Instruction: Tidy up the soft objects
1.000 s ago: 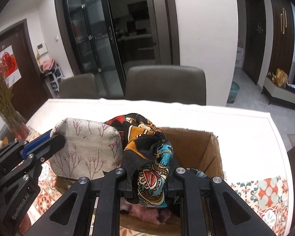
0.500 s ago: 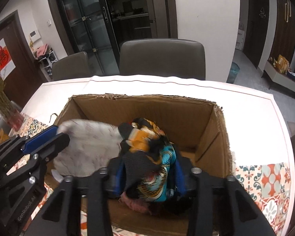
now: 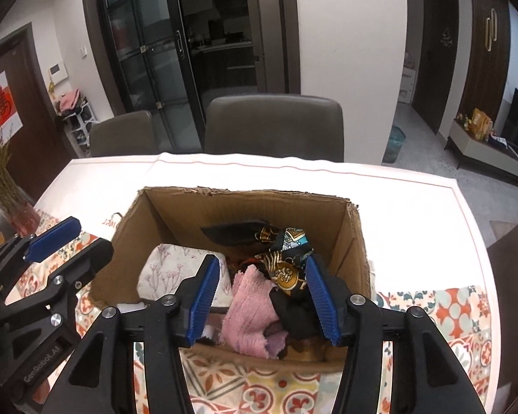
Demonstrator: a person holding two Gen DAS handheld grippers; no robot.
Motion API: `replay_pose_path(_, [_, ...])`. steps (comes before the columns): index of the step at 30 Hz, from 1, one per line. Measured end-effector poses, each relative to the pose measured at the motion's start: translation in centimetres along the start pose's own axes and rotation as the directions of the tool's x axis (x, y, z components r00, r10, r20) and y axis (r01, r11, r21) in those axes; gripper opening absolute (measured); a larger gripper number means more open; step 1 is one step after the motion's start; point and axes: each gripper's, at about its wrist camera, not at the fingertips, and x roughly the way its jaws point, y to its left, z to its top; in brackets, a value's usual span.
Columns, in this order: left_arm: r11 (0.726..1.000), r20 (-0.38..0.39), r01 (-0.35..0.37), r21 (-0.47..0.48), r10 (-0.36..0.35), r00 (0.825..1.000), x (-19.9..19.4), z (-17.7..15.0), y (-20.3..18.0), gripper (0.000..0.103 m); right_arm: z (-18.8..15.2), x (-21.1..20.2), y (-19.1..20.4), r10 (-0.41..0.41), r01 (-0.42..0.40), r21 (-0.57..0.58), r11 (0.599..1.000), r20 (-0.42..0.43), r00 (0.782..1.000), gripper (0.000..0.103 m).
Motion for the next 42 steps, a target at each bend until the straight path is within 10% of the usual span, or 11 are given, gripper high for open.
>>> replay_pose_path(42, [0.993,0.204,-0.104,-0.05,0.112,0.972,-20.4,-6.9,0.5,0.071,-10.1,-21.7,5.6,-0.158,0.135,0.096,0.986,0.287,0.945,0.064])
